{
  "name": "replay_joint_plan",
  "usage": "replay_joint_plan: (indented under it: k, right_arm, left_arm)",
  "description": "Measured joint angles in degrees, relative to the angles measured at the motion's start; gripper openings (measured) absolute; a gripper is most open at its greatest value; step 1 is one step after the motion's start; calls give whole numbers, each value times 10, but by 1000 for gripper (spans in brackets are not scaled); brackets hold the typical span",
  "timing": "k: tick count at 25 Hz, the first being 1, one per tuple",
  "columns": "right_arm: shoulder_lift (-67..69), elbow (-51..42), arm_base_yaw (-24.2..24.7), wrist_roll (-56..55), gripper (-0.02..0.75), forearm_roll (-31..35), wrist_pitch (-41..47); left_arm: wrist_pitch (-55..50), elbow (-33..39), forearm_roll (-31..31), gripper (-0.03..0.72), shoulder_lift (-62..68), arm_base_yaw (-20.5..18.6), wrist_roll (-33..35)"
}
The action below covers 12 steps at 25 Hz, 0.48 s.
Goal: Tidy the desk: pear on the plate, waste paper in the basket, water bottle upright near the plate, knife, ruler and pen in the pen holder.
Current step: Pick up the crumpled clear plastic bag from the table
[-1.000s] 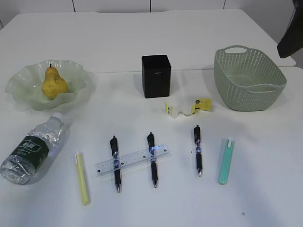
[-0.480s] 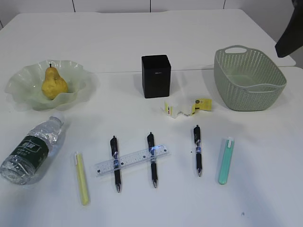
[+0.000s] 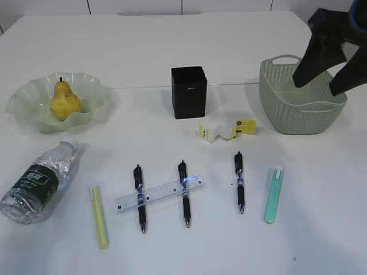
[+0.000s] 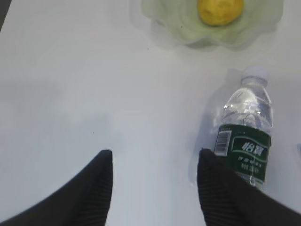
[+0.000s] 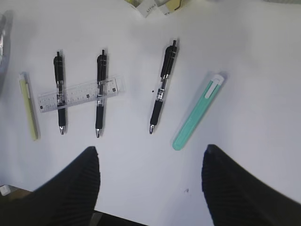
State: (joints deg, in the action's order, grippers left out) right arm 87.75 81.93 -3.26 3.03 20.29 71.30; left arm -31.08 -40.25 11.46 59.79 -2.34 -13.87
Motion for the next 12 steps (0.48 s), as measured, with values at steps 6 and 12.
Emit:
replay_joint_plan:
  k: [6, 12]
  right_arm:
    - [100, 92, 0, 5, 532, 3, 0]
    - [190, 231, -19, 34, 532, -20, 0]
  left_arm:
    - [-30, 0, -2, 402, -1, 0, 0]
    - [-63, 0, -8, 402, -1, 0, 0]
